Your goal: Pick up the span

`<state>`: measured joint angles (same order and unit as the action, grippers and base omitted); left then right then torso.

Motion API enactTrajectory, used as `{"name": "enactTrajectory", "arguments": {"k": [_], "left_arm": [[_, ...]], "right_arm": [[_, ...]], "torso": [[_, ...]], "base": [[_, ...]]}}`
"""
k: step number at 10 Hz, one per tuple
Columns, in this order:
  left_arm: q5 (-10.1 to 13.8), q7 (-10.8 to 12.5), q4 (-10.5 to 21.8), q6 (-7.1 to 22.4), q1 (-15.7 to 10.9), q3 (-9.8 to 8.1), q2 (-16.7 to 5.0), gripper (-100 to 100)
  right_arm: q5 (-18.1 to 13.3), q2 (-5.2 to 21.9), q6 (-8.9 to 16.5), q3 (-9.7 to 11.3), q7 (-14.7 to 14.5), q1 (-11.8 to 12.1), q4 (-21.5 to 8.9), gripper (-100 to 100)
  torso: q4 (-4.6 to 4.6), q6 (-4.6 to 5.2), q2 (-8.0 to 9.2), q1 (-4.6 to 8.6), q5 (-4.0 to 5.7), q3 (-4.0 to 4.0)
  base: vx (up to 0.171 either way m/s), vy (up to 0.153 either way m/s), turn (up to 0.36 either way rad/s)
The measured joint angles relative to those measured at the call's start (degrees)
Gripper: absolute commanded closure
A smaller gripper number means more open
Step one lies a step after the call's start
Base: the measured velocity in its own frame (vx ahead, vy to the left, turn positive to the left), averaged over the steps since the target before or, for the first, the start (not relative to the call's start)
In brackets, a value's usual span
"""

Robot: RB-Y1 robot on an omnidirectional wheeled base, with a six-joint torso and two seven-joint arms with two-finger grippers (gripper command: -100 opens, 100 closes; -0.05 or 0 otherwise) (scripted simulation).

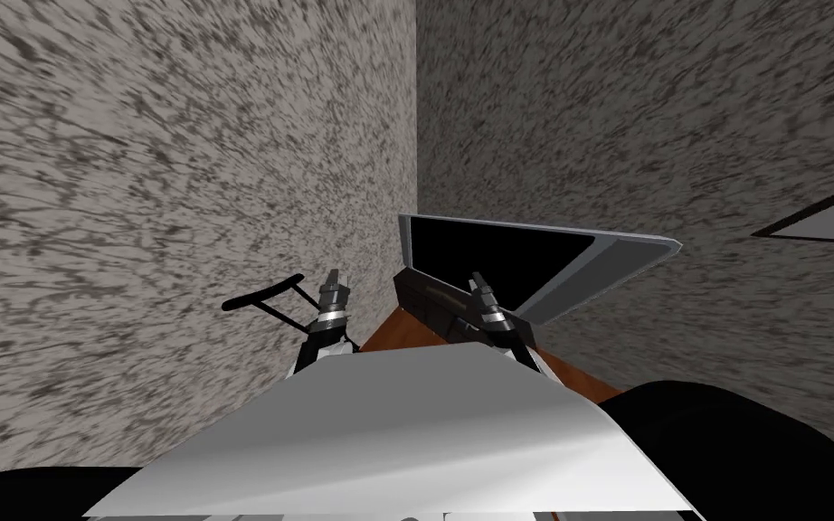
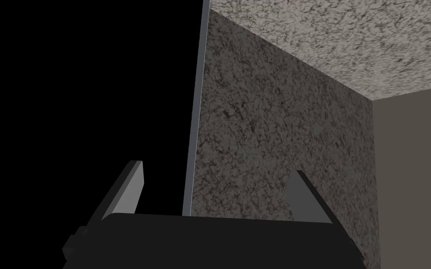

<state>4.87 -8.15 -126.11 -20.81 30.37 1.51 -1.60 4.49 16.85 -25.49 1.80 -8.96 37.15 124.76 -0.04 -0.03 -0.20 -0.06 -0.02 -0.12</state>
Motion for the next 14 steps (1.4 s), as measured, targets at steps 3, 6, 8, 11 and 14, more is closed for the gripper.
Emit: {"name": "enactTrajectory", "arguments": {"k": [3,6,8,11,14], "left_arm": [[0.0,0.0,0.0,0.0,0.0,0.0,0.0,0],[0.0,0.0,0.0,0.0,0.01,-0.01,0.0,0],[0.0,0.0,0.0,0.0,0.01,-0.01,0.0,0],[0.0,0.0,0.0,0.0,0.01,-0.01,0.0,0],[0.0,0.0,0.0,0.0,0.01,-0.01,0.0,0]], "right_arm": [[0.65,4.5,2.42,0.44,-2.85,0.97,-2.77,-100],[1.08,8.86,5.2,1.37,-6.11,3.3,-3.8,-100],[1.54,11.9,6.57,1.61,-7.77,4.55,-4.95,-100],[2.02,16.24,9.86,2.72,-11.06,6.09,-6.65,-100],[2.12,19.85,11.96,4.44,-14.62,7.92,-9.62,-100]], "torso": [[-0.01,0.01,-0.04,0.02,0.01,-0.02],[-0.01,0.02,-0.03,0.02,0.01,-0.02],[0.0,0.04,0.02,0.04,0.0,0.01],[-0.01,0.04,-0.02,0.02,0.0,-0.02],[0.0,0.06,0.02,-0.01,0.0,0.01]], "base": [[0.053,0.004,0.311],[0.053,0.0,0.289],[0.049,-0.005,0.386],[0.057,-0.01,0.324],[0.036,-0.007,0.194]]}}
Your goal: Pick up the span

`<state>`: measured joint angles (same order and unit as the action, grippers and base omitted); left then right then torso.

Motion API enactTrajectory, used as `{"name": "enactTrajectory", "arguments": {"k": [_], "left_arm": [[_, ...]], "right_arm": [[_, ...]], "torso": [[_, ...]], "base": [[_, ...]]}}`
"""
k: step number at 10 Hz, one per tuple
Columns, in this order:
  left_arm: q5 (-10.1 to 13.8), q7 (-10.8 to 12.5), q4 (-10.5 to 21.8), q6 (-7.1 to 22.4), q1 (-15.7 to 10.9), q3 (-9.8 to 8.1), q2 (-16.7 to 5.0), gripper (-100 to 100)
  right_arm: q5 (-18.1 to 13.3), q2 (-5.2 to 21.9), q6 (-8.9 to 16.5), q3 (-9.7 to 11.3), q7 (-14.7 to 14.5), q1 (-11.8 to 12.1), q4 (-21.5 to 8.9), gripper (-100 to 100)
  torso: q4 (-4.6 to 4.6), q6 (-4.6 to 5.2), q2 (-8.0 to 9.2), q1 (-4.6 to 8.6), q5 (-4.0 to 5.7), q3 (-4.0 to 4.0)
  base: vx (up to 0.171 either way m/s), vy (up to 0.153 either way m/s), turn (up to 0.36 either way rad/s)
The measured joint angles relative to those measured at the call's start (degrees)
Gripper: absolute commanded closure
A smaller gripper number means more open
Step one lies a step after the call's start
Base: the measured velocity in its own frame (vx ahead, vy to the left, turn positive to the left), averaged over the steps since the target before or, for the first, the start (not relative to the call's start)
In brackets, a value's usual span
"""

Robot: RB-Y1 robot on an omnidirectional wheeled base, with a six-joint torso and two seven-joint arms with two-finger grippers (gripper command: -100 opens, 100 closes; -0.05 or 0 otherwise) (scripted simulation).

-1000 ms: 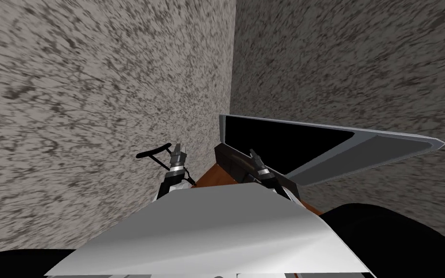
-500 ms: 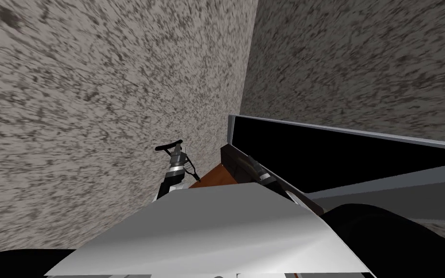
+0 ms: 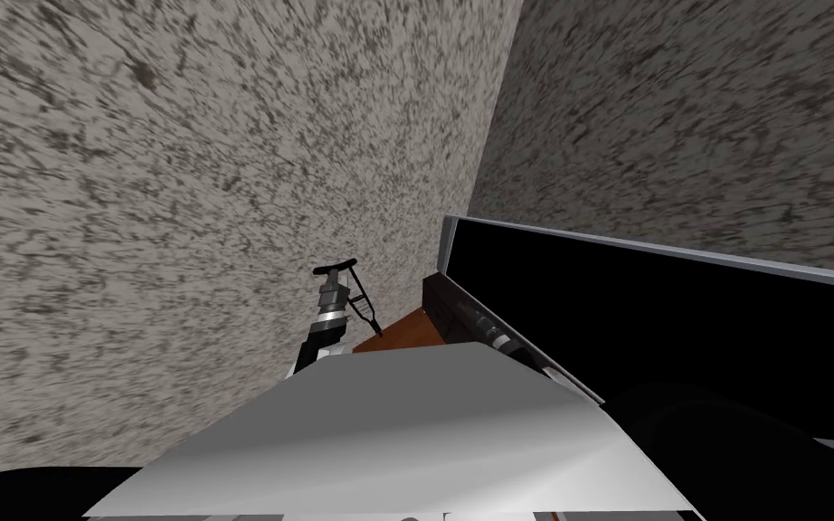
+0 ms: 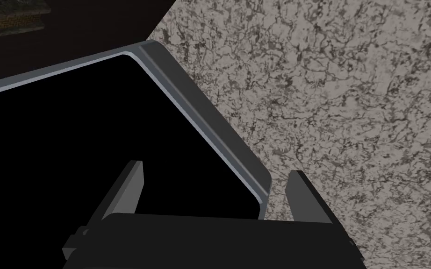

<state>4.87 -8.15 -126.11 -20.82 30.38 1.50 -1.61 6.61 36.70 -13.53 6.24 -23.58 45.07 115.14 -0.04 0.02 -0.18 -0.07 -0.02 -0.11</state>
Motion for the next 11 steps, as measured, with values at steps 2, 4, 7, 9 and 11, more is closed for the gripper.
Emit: {"name": "enactTrajectory", "arguments": {"k": [2,4,7,9,11], "left_arm": [[0.0,0.0,0.0,0.0,0.0,0.0,0.0,0],[0.0,0.0,0.0,0.0,0.01,0.0,0.0,0],[0.0,0.0,0.0,0.0,0.02,-0.01,0.0,0],[0.0,0.0,0.0,0.0,0.01,-0.01,0.0,0],[0.0,0.0,0.0,0.0,0.01,-0.01,0.0,0]], "right_arm": [[0.58,2.7,2.46,0.24,-1.15,0.38,-0.35,-100],[1.23,6.78,4.95,1.22,-3.56,1.93,-2.61,-100],[1.35,10.59,9.73,3.41,-7.4,2.97,-4.87,-100],[1.54,13.22,11.63,4.47,-9.5,4.53,-6.32,-100],[1.99,16.61,14.74,5.67,-11.72,5.88,-7.86,-100]], "torso": [[0.01,-0.02,0.02,0.01,0.0,0.01],[-0.01,0.01,-0.05,0.06,0.01,-0.03],[0.0,0.09,-0.01,0.01,0.0,-0.01],[0.01,0.04,0.04,-0.01,-0.01,0.02],[0.0,0.07,0.02,0.01,-0.01,0.01]], "base": [[0.037,-0.014,0.378],[0.053,-0.019,0.358],[0.037,-0.02,0.175],[0.025,-0.015,0.295],[0.028,-0.02,0.212]]}}
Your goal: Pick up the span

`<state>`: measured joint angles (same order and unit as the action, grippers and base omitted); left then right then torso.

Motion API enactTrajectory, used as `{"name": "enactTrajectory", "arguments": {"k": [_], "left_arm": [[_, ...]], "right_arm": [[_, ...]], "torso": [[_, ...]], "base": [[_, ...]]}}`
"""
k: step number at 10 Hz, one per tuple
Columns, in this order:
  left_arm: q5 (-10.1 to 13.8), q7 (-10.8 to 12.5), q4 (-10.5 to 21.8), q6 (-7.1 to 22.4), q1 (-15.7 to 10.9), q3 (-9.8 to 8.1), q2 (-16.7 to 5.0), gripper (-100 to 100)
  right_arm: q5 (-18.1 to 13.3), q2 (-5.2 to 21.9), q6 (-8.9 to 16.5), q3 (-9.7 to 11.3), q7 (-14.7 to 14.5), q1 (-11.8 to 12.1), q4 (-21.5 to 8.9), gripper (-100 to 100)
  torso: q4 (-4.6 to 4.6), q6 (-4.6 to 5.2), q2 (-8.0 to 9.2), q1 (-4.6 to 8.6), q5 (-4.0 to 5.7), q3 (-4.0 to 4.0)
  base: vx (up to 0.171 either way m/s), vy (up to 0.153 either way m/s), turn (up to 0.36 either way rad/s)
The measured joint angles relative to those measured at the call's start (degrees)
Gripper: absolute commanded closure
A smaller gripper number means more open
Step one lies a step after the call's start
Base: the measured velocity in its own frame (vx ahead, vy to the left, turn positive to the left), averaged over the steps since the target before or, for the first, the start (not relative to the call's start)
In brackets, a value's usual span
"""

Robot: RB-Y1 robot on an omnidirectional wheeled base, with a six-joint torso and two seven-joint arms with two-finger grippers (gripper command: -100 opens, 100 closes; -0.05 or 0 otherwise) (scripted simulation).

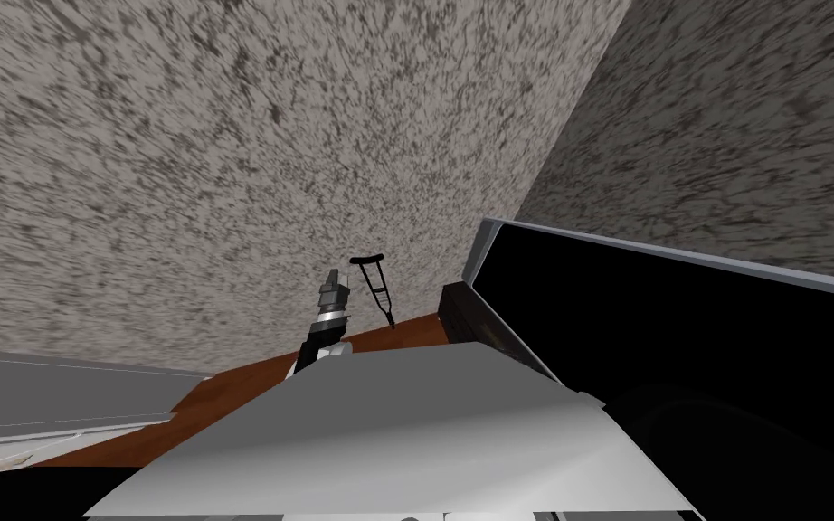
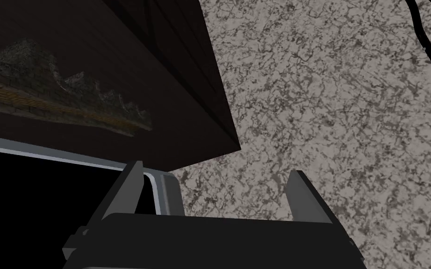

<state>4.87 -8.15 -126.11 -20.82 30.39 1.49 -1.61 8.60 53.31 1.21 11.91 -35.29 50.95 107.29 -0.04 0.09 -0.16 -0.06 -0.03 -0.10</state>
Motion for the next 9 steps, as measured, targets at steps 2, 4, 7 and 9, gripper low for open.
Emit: {"name": "enactTrajectory", "arguments": {"k": [2,4,7,9], "left_arm": [[0.0,0.0,0.0,0.0,0.0,0.0,0.0,0],[0.0,0.0,0.0,0.0,0.0,0.0,0.0,0],[0.0,0.0,0.0,0.0,0.0,0.0,0.0,0],[0.0,0.0,0.0,0.0,0.0,0.0,0.0,0]], "right_arm": [[-0.11,1.33,2.01,1.62,-1.97,-0.04,-2.26,-100],[0.14,3.42,5.54,2.65,-3.36,0.39,-2.56,-100],[0.46,6.34,9.15,5.02,-6.06,0.61,-5.67,-100],[0.35,7.6,12.03,6.55,-8.0,0.9,-7.4,-100]], "torso": [[0.01,0.02,0.04,-0.04,0.0,0.03],[0.02,0.01,0.06,-0.06,0.0,0.03],[0.01,0.0,0.03,-0.02,0.01,0.02],[0.02,0.02,0.05,-0.03,0.0,0.03]], "base": [[0.012,-0.012,0.113],[0.012,-0.014,0.115],[0.016,-0.02,0.202],[0.015,-0.017,0.144]]}}
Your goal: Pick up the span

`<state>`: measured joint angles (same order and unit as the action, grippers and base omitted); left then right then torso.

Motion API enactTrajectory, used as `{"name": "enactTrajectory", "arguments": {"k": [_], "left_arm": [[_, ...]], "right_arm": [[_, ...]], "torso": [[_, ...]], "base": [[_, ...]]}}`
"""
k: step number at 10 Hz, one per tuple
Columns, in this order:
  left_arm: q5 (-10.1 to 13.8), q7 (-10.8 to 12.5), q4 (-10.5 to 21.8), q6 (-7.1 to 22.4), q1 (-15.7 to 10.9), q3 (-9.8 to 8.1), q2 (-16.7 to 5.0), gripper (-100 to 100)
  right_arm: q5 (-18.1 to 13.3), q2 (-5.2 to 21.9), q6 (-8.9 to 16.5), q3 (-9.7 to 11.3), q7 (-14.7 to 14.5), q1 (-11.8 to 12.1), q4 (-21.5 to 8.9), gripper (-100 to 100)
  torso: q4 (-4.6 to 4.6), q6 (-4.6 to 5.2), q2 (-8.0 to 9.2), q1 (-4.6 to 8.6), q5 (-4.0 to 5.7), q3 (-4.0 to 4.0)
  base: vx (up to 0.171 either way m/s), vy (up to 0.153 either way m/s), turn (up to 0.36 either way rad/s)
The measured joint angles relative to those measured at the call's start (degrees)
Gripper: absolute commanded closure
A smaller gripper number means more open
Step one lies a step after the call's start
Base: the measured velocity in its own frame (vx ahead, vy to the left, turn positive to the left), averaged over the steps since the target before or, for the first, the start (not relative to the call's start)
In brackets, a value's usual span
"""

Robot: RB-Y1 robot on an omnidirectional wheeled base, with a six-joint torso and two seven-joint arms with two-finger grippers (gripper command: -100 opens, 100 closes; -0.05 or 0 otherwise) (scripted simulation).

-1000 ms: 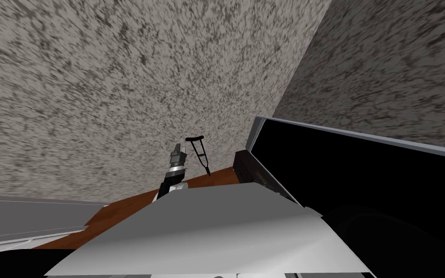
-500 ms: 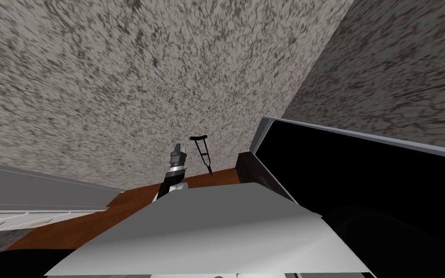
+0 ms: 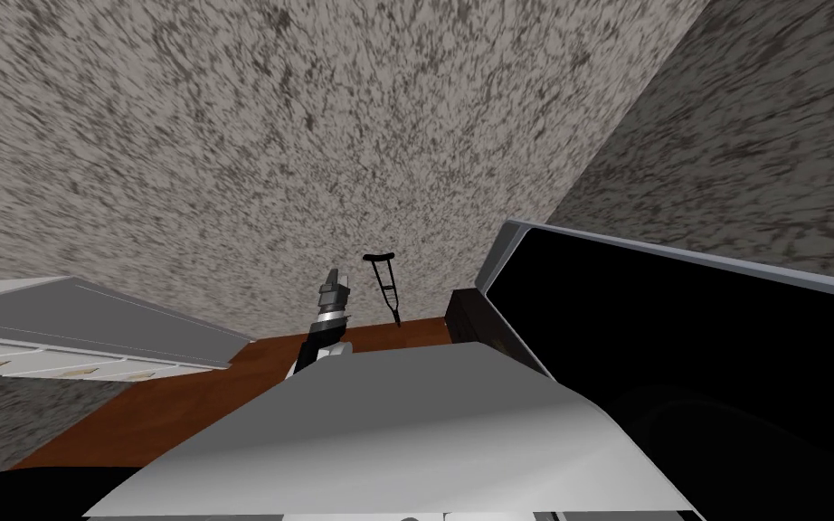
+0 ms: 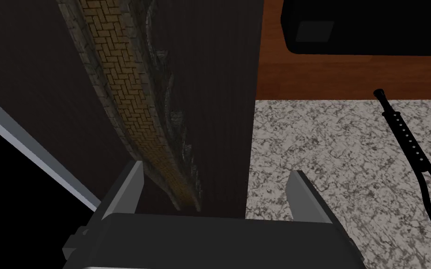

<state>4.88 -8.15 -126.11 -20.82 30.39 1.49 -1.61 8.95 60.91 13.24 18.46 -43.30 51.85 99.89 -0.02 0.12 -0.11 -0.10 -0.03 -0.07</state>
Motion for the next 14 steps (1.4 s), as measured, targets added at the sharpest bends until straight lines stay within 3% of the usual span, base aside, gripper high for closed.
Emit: {"name": "enactTrajectory", "arguments": {"k": [2,5,6,7,14], "left_arm": [[0.0,0.0,0.0,0.0,0.0,0.0,0.0,0],[0.0,0.0,0.0,0.0,0.0,0.0,0.0,0],[0.0,0.0,0.0,0.0,0.01,0.0,0.0,0],[0.0,0.0,0.0,0.0,0.0,0.0,0.0,0],[0.0,0.0,0.0,0.0,0.0,0.0,0.0,0]], "right_arm": [[0.71,2.28,1.1,1.12,-1.19,0.62,-1.84,-100],[0.69,3.25,3.86,3.05,-2.92,0.55,-3.42,-100],[0.71,3.3,4.1,3.13,-3.05,0.53,-3.47,0],[0.71,3.3,4.08,3.12,-3.04,0.53,-3.47,-100],[2.23,5.72,4.74,11.78,0.78,-9.81,-7.13,-100]], "torso": [[0.0,0.0,0.0,-0.02,0.0,0.0],[0.01,0.0,0.02,-0.03,0.0,0.01],[0.01,0.03,0.03,-0.06,0.0,0.02],[0.02,0.02,0.05,-0.09,-0.01,0.03],[0.05,0.03,0.2,-0.09,-0.01,0.12]], "base": [[0.01,-0.014,0.115],[0.007,-0.013,0.072],[0.0,0.0,0.0],[-0.022,-0.001,-0.016],[-0.04,0.003,-0.014]]}}
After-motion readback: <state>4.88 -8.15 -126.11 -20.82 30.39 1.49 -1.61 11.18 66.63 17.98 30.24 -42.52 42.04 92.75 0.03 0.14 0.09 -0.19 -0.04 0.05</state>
